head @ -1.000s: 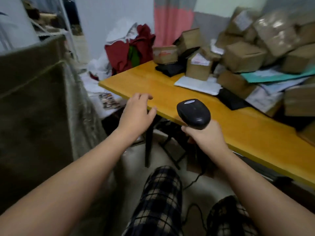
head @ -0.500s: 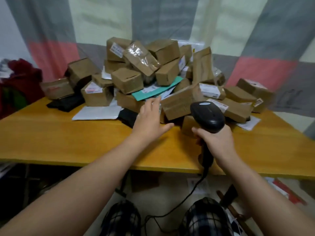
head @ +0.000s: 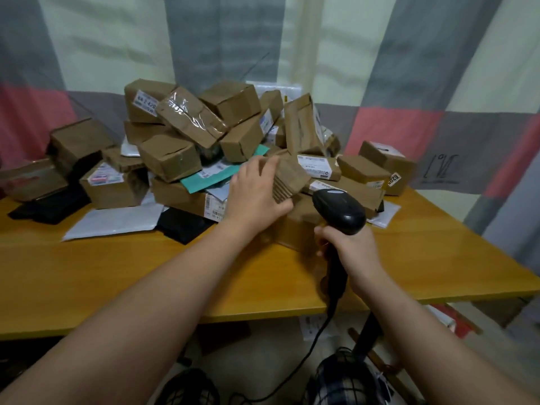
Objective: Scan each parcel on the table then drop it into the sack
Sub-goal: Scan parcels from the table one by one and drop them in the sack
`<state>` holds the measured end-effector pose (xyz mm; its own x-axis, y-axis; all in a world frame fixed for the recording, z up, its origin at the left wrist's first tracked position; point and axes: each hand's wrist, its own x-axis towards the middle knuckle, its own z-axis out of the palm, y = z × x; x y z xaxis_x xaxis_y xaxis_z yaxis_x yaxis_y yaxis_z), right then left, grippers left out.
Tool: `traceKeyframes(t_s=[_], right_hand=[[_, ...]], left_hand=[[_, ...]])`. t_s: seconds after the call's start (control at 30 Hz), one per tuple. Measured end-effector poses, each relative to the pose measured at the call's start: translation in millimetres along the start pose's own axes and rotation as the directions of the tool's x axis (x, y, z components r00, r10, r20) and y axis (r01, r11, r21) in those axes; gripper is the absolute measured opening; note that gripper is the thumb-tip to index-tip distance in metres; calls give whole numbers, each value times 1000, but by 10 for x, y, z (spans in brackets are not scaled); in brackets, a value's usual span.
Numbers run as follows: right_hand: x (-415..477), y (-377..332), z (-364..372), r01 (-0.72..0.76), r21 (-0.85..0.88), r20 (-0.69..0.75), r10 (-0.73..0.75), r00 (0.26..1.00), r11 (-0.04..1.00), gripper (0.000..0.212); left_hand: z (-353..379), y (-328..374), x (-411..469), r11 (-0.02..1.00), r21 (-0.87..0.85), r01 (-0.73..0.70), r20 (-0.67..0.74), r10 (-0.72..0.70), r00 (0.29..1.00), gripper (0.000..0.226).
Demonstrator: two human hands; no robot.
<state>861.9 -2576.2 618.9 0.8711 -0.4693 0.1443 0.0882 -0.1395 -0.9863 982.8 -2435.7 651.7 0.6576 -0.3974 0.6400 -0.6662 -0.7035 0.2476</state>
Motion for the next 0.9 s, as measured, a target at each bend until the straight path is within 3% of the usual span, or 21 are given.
traceKeyframes(t_s=[0.13, 0.23, 0.3, 0.37, 0.47, 0.57, 0.6, 0.7, 0.77, 0.83, 0.9], right_hand=[[-97, -37, 121, 9, 23, 91, -11, 996, 1000, 9], [-180, -22, 312, -2, 28, 165, -2, 986, 1000, 6], [-234, -1, 455, -14, 24, 205, 9, 979, 1000, 7], [-286, 20, 582, -19, 20, 247, 14, 969, 1000, 7], [-361, 45, 729, -47, 17, 299, 40, 953, 999, 10], [-436, 58, 837, -53, 1, 327, 50, 944, 999, 10], [-454, 58, 865, -56, 2, 330, 53, 943, 998, 10], [-492, 56, 931, -66, 27, 326, 54, 944, 997, 14], [-504, 43, 976, -76, 73, 322, 49, 945, 994, 21], [-507, 40, 1031, -123, 132, 338, 72, 939, 984, 29], [-509, 38, 1101, -208, 180, 366, 131, 921, 962, 35]], left_hand=[[-445, -297, -381, 906, -376, 193, -72, -236, 969, 75], [-672, -628, -695, 813, -482, 326, -25, -385, 923, 74], [-816, -797, -867, 894, -365, 258, -89, -310, 947, 83], [-907, -944, -1023, 991, -106, 77, -53, -82, 995, 95], [-869, -1101, -1286, 957, 213, -198, 182, 160, 970, 101], [-778, -1192, -1484, 906, 263, -333, 357, 230, 906, 84], [-788, -1187, -1495, 937, 208, -282, 349, 199, 916, 79], [-865, -1144, -1404, 998, -4, 61, 212, -59, 975, 62], [-867, -1192, -1315, 961, 33, 275, 102, -277, 956, 54], [-883, -1264, -1233, 838, -9, 546, 121, -541, 832, 66], [-890, -1357, -1194, 642, -202, 740, 245, -698, 673, 80]])
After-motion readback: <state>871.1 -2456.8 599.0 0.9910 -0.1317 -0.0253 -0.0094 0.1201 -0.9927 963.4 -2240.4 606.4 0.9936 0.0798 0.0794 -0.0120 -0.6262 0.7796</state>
